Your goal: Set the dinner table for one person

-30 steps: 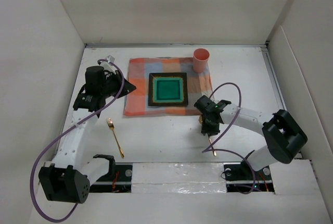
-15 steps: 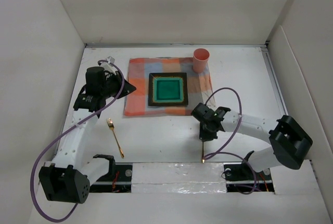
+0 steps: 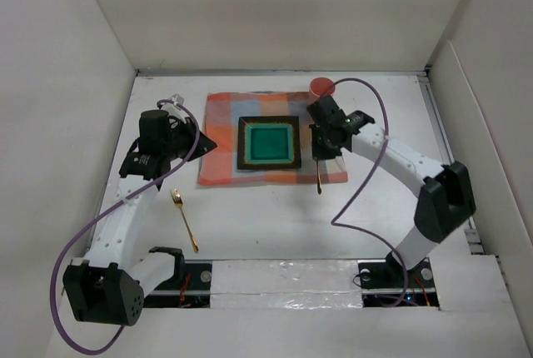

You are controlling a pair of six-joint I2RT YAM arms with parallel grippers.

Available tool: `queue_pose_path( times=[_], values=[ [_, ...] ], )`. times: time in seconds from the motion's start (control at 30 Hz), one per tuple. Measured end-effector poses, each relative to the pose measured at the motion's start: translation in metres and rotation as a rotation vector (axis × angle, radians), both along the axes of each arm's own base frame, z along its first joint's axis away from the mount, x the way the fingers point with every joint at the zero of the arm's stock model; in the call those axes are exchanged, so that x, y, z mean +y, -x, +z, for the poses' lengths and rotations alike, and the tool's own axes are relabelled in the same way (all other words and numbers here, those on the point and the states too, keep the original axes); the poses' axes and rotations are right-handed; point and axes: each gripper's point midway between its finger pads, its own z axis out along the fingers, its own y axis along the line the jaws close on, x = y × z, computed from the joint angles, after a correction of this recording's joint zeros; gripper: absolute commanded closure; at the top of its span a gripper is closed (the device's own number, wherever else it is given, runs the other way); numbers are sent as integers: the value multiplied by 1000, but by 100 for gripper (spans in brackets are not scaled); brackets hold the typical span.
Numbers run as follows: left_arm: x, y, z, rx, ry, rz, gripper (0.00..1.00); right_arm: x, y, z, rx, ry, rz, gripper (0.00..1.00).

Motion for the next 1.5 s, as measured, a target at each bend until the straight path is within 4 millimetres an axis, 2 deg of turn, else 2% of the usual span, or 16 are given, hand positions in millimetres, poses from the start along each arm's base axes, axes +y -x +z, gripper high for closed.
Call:
queue_pose_path(
  times=[0.1,0.23,0.33,0.53,0.77,0.93,1.0,1.07,1.27,1.37,1.5],
  values=[
    [3,0,-1,4,-10,13,98,1,-39,-14,8,27,31,100],
    [5,0,-2,7,-19,27,97,-4,-74,-39,42,56,49,100],
    [6,0,-1,3,-20,37,97,-9,-93,-49,55,55,47,100],
    [8,3,-9,17,-24,51,94,-10,-114,-59,60,37,48,100],
    [13,3,-13,31,-44,75,91,-5,-118,-84,96,25,52,100],
    [15,3,-15,38,-51,84,89,-6,-119,-90,97,14,35,100],
    [16,3,-15,39,-53,87,88,-6,-120,-91,94,7,23,86],
    [17,3,-15,40,-57,91,81,-6,-122,-92,89,1,13,72],
    [25,5,-23,68,-94,129,76,-8,-116,-100,96,-6,-4,68],
    [31,8,-28,90,-116,153,75,-10,-108,-94,91,-15,-8,66],
    [41,11,-31,123,-154,201,75,-8,-98,-60,28,-51,-1,65]
  ],
)
